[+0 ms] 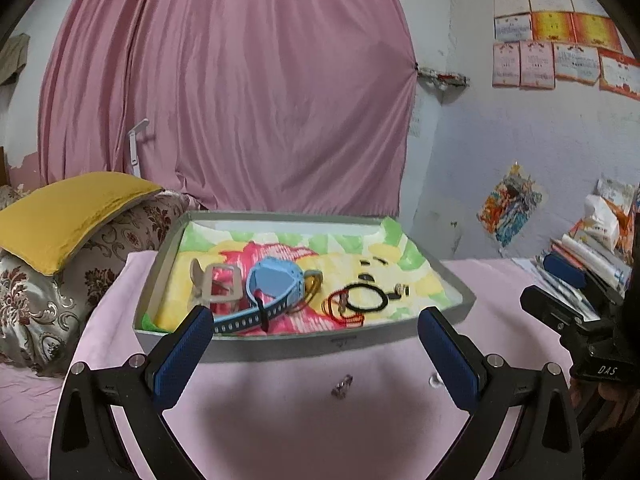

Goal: Organize jewelry
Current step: 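Withdraw both open tools from the tray toward the remaining rings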

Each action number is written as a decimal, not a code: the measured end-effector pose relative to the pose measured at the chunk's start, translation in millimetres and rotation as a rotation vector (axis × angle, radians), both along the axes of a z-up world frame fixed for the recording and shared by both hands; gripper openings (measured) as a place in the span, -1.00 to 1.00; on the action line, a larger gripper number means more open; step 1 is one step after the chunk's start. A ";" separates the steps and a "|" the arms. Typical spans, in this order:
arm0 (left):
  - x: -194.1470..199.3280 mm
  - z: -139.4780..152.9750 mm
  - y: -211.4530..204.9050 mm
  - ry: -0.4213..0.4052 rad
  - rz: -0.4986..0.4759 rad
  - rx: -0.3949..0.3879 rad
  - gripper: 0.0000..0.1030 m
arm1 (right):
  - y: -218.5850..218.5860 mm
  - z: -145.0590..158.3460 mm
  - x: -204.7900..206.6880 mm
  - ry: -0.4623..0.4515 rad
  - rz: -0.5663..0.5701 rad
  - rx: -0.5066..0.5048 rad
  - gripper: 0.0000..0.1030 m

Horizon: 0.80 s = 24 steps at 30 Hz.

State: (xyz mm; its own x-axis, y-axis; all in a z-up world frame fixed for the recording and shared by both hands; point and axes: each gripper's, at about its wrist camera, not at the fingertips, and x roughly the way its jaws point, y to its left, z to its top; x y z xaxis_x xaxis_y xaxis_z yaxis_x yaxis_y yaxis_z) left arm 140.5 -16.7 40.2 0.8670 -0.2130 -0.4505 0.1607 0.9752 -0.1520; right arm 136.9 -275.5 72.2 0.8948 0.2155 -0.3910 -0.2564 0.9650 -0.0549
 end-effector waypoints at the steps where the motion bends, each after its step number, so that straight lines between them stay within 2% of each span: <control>1: 0.9 -2.0 -0.5 0.015 -0.003 0.005 0.99 | -1.2 -2.4 0.8 0.023 0.008 -0.005 0.96; 7: 13.9 -18.8 2.1 0.155 -0.023 0.001 0.99 | -2.1 -15.1 5.6 0.119 0.024 -0.003 0.96; 11: 21.2 -28.5 5.8 0.227 -0.032 -0.028 0.99 | -1.6 -21.9 6.3 0.170 0.045 -0.001 0.96; 16: 28.3 -40.2 -2.3 0.310 -0.078 -0.014 0.98 | 7.3 -28.1 4.6 0.217 0.091 -0.025 0.93; 18: 29.0 -42.7 -4.7 0.324 -0.092 -0.014 0.94 | 12.5 -31.0 3.5 0.244 0.117 -0.039 0.75; 20: 30.7 -45.3 -7.2 0.340 -0.106 -0.011 0.80 | 17.4 -34.5 2.6 0.274 0.142 -0.057 0.46; 21: 31.6 -46.4 -7.8 0.347 -0.112 -0.010 0.75 | 19.4 -36.5 2.2 0.286 0.155 -0.064 0.39; 23: 33.9 -49.0 -9.6 0.364 -0.124 -0.010 0.55 | 23.5 -41.3 1.4 0.314 0.179 -0.080 0.08; 24: 35.1 -50.5 -10.5 0.374 -0.131 -0.011 0.51 | 24.8 -43.2 1.5 0.327 0.188 -0.086 0.01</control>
State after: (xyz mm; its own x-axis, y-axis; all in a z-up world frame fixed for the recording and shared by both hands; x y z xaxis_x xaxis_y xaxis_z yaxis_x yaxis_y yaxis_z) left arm 175.6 -27.2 -10.3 0.6086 -0.3178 -0.7271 0.2151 0.9481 -0.2344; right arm 138.4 -250.7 29.0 0.6676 0.3179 -0.6732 -0.4462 0.8947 -0.0199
